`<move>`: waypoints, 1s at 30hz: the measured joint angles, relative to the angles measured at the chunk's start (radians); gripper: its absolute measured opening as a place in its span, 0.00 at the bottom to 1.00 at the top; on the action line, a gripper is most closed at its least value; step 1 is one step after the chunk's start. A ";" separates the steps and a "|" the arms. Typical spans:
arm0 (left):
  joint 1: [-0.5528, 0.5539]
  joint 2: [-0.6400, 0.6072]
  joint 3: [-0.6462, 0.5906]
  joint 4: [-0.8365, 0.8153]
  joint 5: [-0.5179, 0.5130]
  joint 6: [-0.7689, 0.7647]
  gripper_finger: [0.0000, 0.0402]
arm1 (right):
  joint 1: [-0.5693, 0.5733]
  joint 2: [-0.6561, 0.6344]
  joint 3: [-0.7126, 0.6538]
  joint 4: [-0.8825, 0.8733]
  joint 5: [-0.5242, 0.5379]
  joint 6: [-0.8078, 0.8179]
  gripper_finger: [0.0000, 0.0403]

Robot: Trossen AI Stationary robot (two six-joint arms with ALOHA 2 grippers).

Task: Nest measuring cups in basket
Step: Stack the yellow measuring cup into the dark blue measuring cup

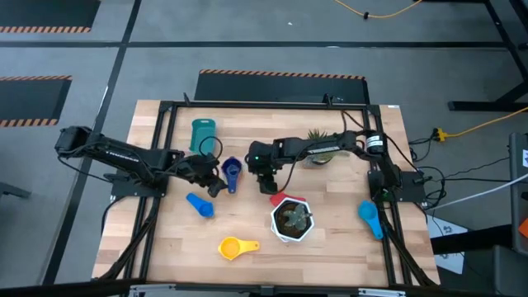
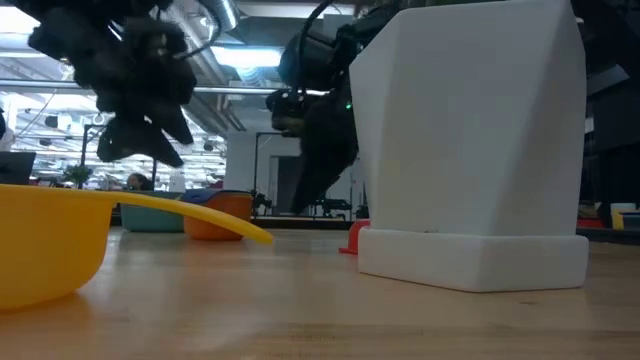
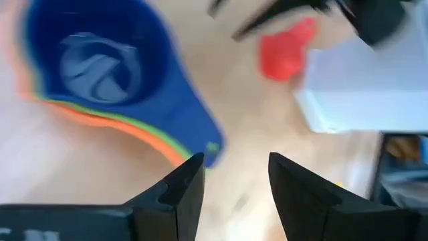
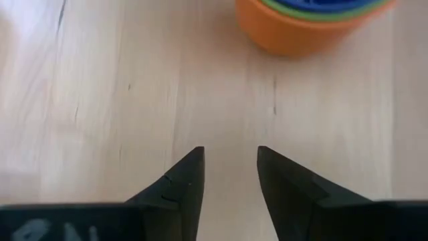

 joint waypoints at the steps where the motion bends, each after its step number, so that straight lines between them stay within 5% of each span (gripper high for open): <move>1: -0.017 -0.005 0.000 0.014 -0.002 -0.004 0.40 | -0.004 -0.012 0.000 -0.024 0.000 -0.001 0.35; 11: -0.161 -0.005 0.000 0.232 -0.071 -0.006 0.40 | -0.016 -0.189 0.000 -0.208 0.011 -0.039 0.35; 17: -0.267 0.005 0.050 0.285 -0.207 0.021 0.40 | -0.019 -0.333 0.000 -0.328 0.012 -0.047 0.35; 23: -0.369 0.066 0.154 0.254 -0.293 0.064 0.40 | -0.019 -0.509 -0.031 -0.429 0.057 0.010 0.35; 30: -0.453 0.218 0.334 0.020 -0.286 0.011 0.40 | 0.016 -0.795 -0.241 -0.436 0.062 0.149 0.35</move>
